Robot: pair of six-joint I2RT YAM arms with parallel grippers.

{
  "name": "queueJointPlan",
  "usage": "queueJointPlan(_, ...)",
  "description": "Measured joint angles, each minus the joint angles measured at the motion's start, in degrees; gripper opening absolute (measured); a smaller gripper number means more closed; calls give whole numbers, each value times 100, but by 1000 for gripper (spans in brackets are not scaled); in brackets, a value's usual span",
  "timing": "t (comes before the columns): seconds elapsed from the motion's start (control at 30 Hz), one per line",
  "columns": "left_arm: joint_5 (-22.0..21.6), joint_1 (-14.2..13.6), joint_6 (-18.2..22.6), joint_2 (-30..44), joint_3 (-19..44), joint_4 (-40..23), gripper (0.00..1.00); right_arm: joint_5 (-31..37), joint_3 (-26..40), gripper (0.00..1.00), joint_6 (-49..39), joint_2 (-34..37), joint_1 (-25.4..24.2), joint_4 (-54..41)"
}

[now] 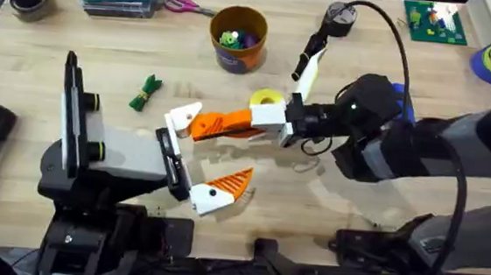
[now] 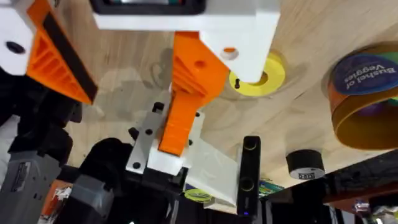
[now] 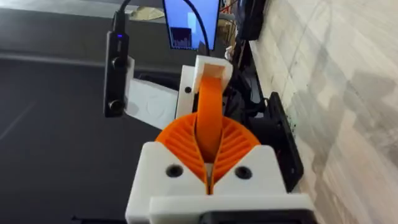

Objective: Pick up the gripper from the table and insert it into the empty holder that is missing its gripper. Then pick up a screw, insert it into the mounting hole, and use the screwdriver to tighten it. Finally, clean up the table by picking up the vegetable and placing it into the bucket.

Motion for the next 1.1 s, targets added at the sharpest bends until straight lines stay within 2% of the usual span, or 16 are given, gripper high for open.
queueJointPlan(0.53, 2, 0, -7, -1, 0, -4, 986, 1, 16, 9, -25, 91, 17, 19)
queueJointPlan(1.1, 22, 0, -4, 0, 0, -4, 986, 20, 463, 9, -24, 450, 214, 11)
